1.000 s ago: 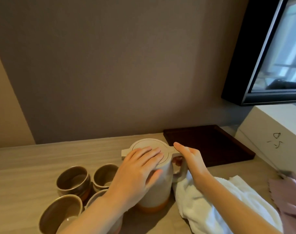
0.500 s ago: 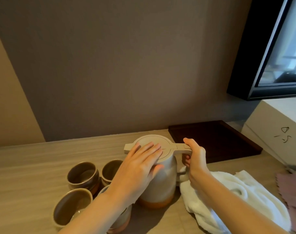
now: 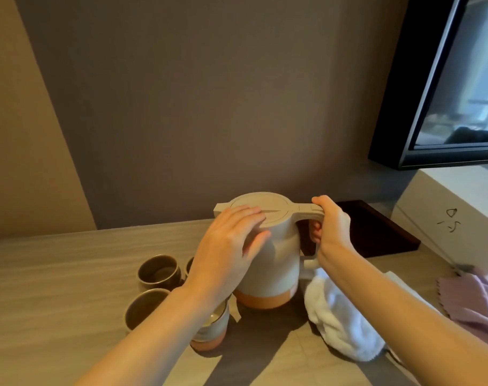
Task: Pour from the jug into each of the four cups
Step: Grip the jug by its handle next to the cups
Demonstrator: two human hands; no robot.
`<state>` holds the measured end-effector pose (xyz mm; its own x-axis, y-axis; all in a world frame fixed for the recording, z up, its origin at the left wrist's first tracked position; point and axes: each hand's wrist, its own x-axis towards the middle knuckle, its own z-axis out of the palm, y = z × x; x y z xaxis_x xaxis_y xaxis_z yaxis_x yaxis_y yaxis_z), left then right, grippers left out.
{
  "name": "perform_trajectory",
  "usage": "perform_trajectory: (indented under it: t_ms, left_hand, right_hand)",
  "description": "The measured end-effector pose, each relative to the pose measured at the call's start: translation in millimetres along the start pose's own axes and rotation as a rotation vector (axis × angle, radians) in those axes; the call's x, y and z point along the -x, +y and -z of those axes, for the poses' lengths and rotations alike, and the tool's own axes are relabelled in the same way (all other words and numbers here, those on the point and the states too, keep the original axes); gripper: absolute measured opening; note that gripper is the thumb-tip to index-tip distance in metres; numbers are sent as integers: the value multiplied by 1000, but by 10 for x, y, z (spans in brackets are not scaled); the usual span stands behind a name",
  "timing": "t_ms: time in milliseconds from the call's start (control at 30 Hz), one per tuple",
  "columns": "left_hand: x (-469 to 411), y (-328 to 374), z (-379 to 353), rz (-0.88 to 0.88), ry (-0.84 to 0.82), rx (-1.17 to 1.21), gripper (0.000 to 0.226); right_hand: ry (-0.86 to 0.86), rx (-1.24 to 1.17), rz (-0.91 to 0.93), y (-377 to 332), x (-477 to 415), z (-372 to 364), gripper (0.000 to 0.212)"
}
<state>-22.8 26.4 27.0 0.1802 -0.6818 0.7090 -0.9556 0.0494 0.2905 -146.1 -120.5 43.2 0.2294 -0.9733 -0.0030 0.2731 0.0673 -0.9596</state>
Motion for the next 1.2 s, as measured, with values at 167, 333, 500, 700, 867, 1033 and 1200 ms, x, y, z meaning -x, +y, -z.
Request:
perform_trajectory:
  t_ms: [167,333,500,700,867,1033,1200]
  left_hand:
    - [193,86,275,156,75,112,47]
    - [737,39,353,468,120,126,46]
    - [1193,-114,186,732,-171,-63,74]
    - [1198,-261,96,651,-346,-391,105]
    - [1102,-406,91,627,-465,-451,110]
    - [1091,-482,108,596,-491,-425,109]
    - [1101,-396,43,529,-419,-384,100]
  right_hand:
    - [15,-6,12,-141,199,17,22]
    - [16,-7,21,-233,342,58,25]
    - [-5,26,29,-259,424,111,23]
    - [-15,59,14,-214,456,175,40]
    - [-16,81,20,-183,454,215,40]
    - [-16,82,22,-192,434,234,45]
    - [-19,87,43,-236,424,258,35]
